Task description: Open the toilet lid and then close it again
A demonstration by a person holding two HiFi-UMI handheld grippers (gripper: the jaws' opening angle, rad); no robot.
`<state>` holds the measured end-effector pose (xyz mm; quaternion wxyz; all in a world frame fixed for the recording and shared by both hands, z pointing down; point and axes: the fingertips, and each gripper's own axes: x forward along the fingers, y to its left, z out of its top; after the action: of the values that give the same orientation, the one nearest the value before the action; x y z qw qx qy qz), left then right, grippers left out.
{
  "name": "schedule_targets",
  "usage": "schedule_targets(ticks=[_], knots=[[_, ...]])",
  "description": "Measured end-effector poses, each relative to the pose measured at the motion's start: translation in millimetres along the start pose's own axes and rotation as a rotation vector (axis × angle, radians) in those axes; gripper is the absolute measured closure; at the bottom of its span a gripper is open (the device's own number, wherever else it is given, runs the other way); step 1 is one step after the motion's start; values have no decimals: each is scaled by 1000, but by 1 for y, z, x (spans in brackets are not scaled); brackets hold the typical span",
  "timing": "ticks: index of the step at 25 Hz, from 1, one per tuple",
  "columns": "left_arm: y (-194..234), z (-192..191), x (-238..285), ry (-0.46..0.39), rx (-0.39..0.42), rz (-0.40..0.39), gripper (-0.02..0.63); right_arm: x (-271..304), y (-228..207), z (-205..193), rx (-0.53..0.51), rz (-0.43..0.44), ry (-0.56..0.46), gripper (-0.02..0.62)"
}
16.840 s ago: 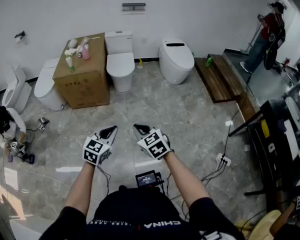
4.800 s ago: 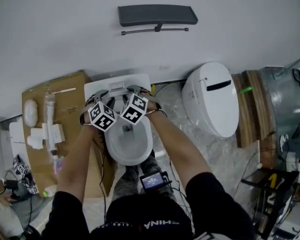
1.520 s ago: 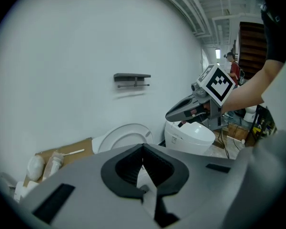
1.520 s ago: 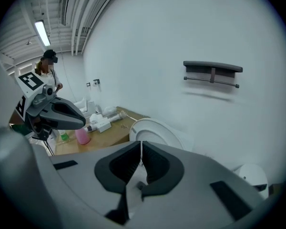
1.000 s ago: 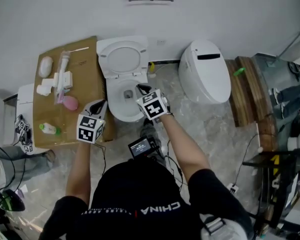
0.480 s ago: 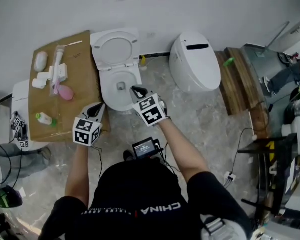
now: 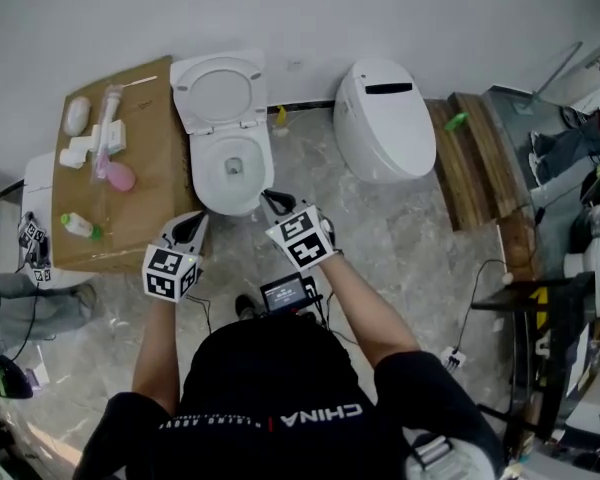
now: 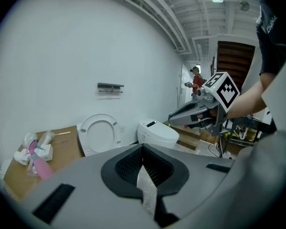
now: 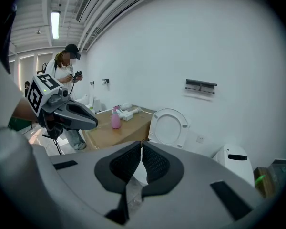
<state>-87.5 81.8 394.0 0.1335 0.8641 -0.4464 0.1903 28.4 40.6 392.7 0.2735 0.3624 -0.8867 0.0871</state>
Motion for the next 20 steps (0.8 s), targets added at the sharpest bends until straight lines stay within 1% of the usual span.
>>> schedule_targets(ticks=[6,11,16,20], knots=[[-22,1,3,6,-2,39,597,-17,0,-8,7,30,-28,574],[-36,1,5,22,6,69,597,-30,0,-17,0,50,-29,574],[-45,5,3,-2,-20,68,597,-36,1,-25,-2,58,-23,574],[-50,6,1,-11,-19,68,597,-40,2,-27,2,65,-23,574]])
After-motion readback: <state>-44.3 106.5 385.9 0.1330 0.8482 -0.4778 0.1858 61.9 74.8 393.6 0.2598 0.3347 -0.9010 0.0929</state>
